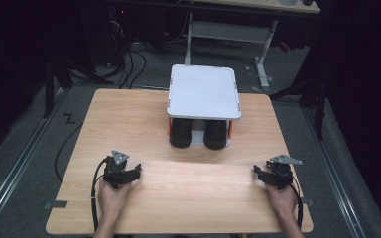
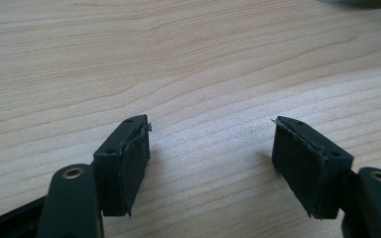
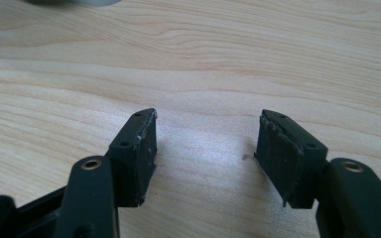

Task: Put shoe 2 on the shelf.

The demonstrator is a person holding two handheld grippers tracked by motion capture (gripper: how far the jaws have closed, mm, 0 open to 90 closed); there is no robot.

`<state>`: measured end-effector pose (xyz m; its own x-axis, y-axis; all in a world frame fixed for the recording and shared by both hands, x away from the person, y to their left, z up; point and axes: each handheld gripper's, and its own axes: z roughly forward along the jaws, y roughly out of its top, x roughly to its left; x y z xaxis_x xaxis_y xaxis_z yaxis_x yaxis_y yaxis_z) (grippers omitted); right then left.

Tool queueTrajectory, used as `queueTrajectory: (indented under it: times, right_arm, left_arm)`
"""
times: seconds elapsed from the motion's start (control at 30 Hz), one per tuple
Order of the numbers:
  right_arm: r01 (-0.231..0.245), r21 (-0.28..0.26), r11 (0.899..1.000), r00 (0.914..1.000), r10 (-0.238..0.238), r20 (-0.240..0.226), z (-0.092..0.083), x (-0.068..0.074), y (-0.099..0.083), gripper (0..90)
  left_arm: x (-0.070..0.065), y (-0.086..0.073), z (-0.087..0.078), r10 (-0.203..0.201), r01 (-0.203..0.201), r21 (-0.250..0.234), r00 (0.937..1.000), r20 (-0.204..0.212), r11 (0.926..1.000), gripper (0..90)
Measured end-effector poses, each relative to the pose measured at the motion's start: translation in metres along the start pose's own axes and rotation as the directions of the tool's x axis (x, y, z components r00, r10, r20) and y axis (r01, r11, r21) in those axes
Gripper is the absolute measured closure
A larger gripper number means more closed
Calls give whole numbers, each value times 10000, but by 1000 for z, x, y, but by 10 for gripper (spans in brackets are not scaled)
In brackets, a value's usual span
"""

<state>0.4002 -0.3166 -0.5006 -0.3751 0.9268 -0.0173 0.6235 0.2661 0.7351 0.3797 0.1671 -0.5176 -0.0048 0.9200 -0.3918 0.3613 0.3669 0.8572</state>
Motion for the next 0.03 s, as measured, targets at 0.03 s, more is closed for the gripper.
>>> queueTrajectory:
  times: [0.03]
  right_arm:
    - [3,-1,10000,10000,-3,1,0,0,0,410]
  left_arm:
    - [0,0,0,5,-5,13,10000,3,10000,308]
